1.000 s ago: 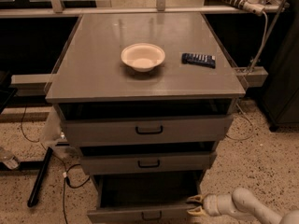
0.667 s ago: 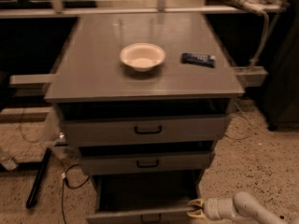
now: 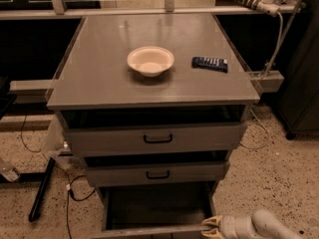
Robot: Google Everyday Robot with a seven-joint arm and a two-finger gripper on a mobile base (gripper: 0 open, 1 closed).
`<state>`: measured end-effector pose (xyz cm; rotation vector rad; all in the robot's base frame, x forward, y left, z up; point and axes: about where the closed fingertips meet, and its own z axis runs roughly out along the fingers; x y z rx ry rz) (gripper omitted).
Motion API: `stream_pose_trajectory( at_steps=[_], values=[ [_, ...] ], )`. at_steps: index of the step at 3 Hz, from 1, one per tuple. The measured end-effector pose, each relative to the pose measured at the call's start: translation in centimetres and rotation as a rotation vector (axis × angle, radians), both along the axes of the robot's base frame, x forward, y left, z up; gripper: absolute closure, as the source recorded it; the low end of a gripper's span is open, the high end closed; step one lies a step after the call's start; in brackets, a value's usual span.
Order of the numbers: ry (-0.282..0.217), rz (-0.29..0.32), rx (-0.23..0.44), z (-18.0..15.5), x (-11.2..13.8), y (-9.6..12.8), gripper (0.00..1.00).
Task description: Open bottom drawer
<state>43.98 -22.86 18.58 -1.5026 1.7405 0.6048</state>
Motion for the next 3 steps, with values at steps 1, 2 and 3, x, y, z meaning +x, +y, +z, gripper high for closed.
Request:
stream_pose_trajectory(
  at_steps=[1,2,3],
  values=[
    [-0.015,0.001,-0.007,0.36,0.13,-0.06,1.00],
    [-0.015,0.002,-0.007,0.36,0.13,-0.06,0.81],
    [-0.015,0.002,-0.006,0.36,0.13,-0.06,0.58]
  ],
)
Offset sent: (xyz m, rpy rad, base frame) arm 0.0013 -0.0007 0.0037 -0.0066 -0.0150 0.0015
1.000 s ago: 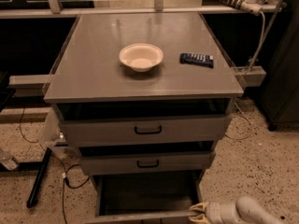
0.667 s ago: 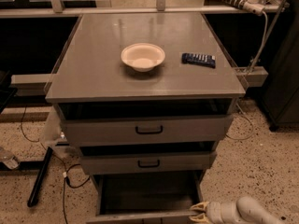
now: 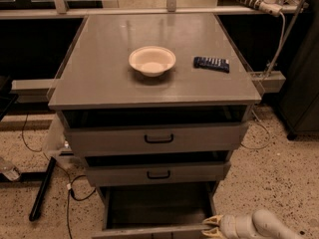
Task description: Open bottom drawer
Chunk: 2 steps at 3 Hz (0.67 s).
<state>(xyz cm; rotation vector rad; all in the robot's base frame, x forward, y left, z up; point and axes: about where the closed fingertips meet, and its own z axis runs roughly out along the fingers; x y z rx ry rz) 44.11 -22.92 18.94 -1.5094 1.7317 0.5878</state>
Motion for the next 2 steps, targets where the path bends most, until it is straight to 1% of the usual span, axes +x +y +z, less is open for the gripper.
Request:
stream_pose_trajectory(
  at_steps=[2],
  values=[
    [0.000,0.000,0.000,0.00,0.00,0.00,0.12]
  ],
)
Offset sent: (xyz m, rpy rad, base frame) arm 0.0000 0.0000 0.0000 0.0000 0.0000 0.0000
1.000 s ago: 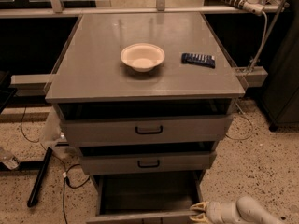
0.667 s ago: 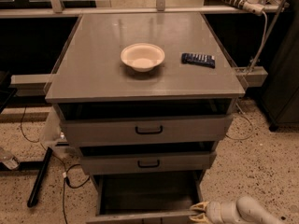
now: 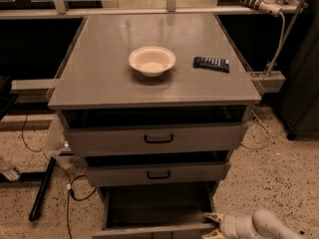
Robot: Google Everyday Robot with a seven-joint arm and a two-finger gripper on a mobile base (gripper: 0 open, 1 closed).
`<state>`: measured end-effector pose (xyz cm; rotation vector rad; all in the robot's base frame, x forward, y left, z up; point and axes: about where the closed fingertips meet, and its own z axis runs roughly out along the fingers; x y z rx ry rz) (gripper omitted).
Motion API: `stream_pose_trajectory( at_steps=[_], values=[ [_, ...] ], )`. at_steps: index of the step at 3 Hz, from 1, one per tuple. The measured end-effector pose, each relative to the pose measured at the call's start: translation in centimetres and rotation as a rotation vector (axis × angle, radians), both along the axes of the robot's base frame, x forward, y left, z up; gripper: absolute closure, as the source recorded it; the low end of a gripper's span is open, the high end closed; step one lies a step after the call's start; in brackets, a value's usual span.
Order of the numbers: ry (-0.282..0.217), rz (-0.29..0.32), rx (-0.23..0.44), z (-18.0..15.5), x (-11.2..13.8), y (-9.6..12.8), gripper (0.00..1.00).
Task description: Open bottom drawer
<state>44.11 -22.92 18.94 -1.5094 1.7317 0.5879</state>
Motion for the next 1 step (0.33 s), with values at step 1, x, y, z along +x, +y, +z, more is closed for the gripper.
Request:
stream_pose_trajectory(
  at_steps=[1],
  values=[
    [0.000,0.000,0.000,0.00,0.00,0.00,0.00]
  ],
)
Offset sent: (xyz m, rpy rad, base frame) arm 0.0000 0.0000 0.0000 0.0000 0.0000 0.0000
